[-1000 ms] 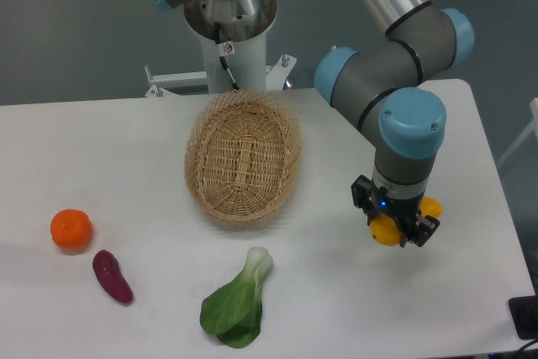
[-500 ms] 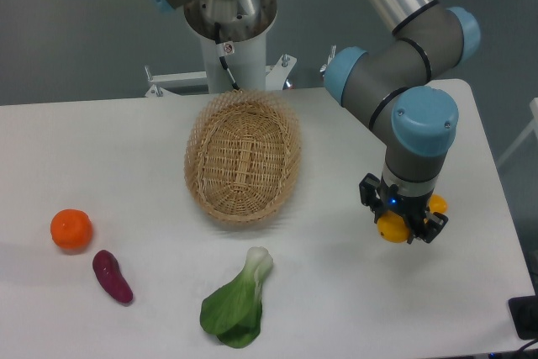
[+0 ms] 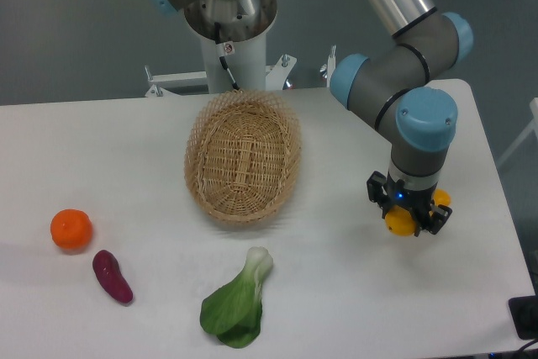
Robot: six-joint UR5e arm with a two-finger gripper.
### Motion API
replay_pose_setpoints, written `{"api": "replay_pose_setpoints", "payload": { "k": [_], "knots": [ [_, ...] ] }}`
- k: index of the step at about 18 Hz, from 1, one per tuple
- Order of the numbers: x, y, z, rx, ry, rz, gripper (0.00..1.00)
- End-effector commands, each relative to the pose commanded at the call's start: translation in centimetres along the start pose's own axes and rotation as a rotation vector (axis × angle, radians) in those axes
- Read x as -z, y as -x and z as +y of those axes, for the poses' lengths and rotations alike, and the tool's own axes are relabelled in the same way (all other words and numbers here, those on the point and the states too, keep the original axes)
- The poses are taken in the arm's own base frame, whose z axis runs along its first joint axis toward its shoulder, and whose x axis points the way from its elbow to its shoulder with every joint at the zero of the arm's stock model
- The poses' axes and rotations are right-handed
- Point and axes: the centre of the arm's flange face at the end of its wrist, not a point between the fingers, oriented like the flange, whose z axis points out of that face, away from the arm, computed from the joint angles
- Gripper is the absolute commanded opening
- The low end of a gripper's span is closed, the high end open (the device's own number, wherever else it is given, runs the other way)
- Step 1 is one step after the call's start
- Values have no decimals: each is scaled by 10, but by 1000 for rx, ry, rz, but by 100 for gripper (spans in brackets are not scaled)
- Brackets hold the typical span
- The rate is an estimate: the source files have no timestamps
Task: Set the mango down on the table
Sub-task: 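Hold the yellow mango in the gripper and shift slightly toward the basket, then lower the held mango onto the table beside the wicker basket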
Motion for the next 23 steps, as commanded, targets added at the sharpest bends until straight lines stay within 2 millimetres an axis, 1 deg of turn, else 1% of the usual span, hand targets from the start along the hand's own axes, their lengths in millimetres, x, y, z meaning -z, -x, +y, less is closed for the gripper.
{"api": "replay_pose_setpoints", "payload": {
  "k": [2, 3, 4, 7, 10, 12, 13, 14, 15, 17, 18, 20, 21, 22, 23],
  "knots": [
    [-6, -14, 5, -70, -1, 2, 60],
    [-10, -18, 10, -80, 1, 3, 60],
    [-9, -21, 12, -80, -1, 1, 60],
    [-14, -32, 12, -85, 1, 13, 60],
    [-25, -45, 11, -94, 7, 41, 60],
    [-32, -52, 13, -145, 12, 60, 60],
    [-36, -57, 15, -179, 13, 73, 60],
    [-39, -61, 16, -201, 12, 82, 64],
    [-43, -67, 18, -207, 12, 96, 64],
    [-45, -74, 19, -211, 14, 108, 64],
    [-45, -77, 19, -212, 14, 110, 66],
    [-43, -75, 18, -224, 11, 106, 80],
    [-42, -74, 18, -224, 11, 103, 94],
    [-41, -73, 18, -224, 10, 100, 100],
    [-41, -72, 18, -224, 10, 98, 100]
  ]
}}
